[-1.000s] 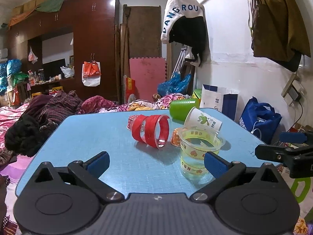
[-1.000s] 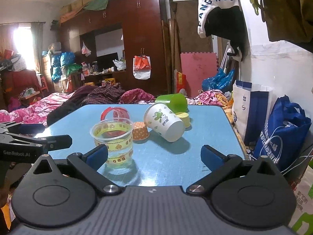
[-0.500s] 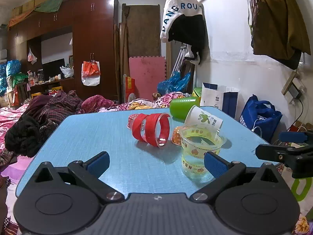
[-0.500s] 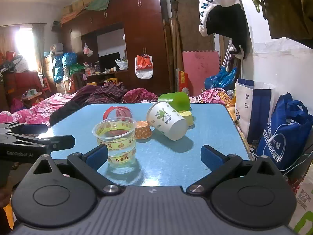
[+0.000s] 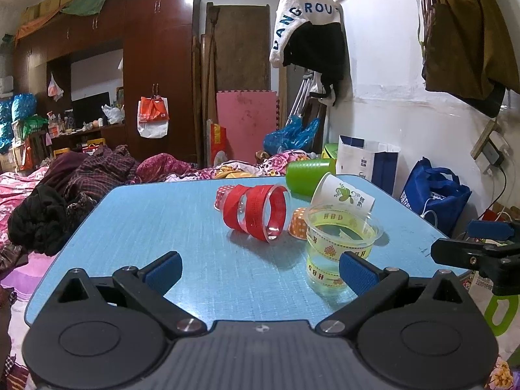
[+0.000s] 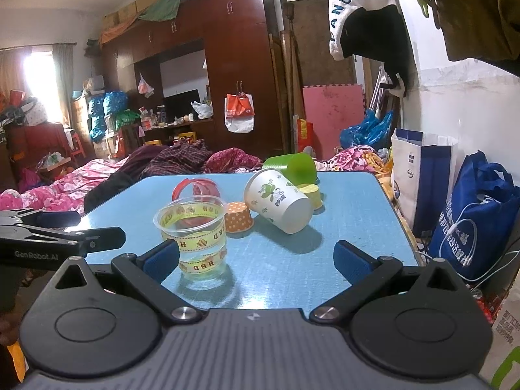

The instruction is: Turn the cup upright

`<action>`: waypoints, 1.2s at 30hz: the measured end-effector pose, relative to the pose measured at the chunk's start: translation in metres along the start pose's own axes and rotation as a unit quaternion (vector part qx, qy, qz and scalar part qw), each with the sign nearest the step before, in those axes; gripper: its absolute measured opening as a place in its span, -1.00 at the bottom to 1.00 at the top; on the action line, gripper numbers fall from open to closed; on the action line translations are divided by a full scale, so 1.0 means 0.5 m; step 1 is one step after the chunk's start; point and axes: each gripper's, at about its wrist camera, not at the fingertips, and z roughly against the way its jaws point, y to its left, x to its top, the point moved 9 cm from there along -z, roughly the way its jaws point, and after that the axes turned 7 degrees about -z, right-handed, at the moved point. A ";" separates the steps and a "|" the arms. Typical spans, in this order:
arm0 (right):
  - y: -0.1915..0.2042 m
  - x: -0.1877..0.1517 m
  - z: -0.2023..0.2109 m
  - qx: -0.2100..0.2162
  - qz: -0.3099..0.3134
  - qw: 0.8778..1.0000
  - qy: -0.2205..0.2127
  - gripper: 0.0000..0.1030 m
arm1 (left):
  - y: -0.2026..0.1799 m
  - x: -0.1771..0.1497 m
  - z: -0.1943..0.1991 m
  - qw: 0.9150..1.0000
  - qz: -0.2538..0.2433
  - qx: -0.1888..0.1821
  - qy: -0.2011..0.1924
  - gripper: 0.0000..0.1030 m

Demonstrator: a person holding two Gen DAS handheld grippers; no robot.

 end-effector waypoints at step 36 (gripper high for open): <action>-0.003 -0.002 0.001 0.004 -0.013 1.000 -0.004 0.98 | -0.012 0.003 0.001 1.000 -0.009 -0.003 -0.010 1.00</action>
